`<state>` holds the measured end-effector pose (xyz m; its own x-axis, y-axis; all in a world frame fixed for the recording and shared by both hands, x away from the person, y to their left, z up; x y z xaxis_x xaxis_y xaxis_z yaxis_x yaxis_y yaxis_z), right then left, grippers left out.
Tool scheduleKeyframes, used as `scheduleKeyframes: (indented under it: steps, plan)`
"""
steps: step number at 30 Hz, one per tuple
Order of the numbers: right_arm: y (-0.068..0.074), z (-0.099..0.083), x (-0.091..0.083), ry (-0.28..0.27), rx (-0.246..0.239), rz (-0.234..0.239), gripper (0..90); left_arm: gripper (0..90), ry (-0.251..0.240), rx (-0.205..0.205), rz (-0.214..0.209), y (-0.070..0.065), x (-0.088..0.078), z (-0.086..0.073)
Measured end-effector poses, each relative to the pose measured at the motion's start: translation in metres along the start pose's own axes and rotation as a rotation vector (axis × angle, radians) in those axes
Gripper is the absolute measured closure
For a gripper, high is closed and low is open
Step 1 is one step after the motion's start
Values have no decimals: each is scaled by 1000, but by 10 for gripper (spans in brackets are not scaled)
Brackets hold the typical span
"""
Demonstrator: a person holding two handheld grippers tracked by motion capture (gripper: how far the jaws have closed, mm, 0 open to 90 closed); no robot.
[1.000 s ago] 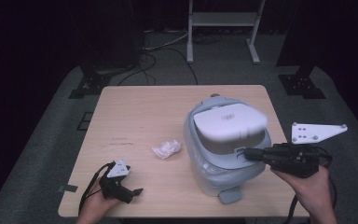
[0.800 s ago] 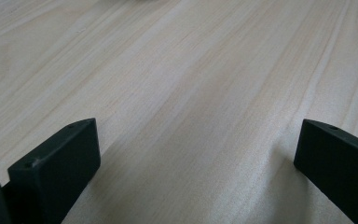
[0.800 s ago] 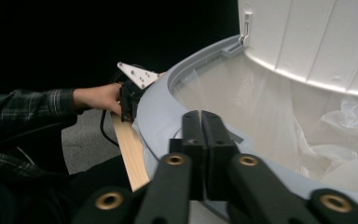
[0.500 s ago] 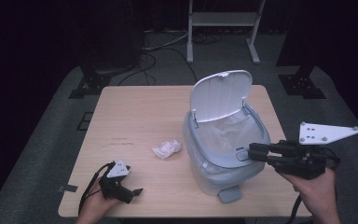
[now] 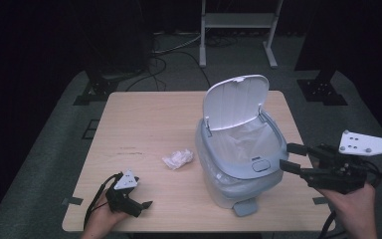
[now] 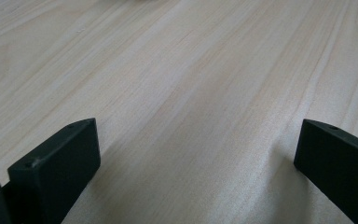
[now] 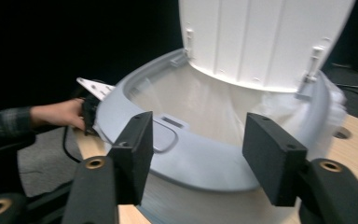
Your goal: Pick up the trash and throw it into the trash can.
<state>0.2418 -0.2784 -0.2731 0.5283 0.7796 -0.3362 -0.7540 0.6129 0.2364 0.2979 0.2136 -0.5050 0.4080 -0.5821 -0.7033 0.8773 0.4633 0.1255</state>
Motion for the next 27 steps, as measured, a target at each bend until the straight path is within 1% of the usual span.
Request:
scheduleKeyframes:
  steps: [1,3,4,5,6,7,10,13,16,17,24,27]
  plan:
    - [-2,-1,-2,5,-2,-22,374,0,0,0,0,0,0,0]
    - [-4,-3,-4,6,2,-45,325,0,0,0,0,0,0,0]
    - [-4,-3,-4,6,2,-45,325,0,0,0,0,0,0,0]
    - [-6,-4,-5,14,-2,-65,283,0,1,1,0,0,0,0]
    - [-6,-4,-5,14,-2,-65,283,0,1,1,0,0,0,0]
    - [-8,-6,-6,26,-2,-89,245,0,0,0,0,0,0,0]
    - [-12,-8,-7,28,0,-107,185,0,0,0,0,0,0,0]
    - [-15,-10,-7,31,3,-117,149,0,0,1,-1,0,0,0]
    - [-18,-12,-6,34,10,-125,126,0,0,2,-1,0,0,0]
    - [-19,-13,-6,35,5,-126,117,0,0,2,-1,0,-1,0]
    - [-21,-20,-4,45,-4,-143,98,0,-1,2,-1,0,-1,0]
    - [-23,-24,-6,44,4,-154,98,0,-1,2,-1,0,-1,0]
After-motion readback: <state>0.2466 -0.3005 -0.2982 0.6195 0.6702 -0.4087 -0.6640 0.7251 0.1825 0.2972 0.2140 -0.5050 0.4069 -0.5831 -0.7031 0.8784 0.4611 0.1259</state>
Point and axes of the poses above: each handheld gripper's, and its own axes: x roughly forward along the jaws, z roughly out of its top, y roughly to its left, the point moved 3 cm from there along x, roughly forward along the jaws, and after that the axes turned 9 degrees about x, right-handed, at the moved point
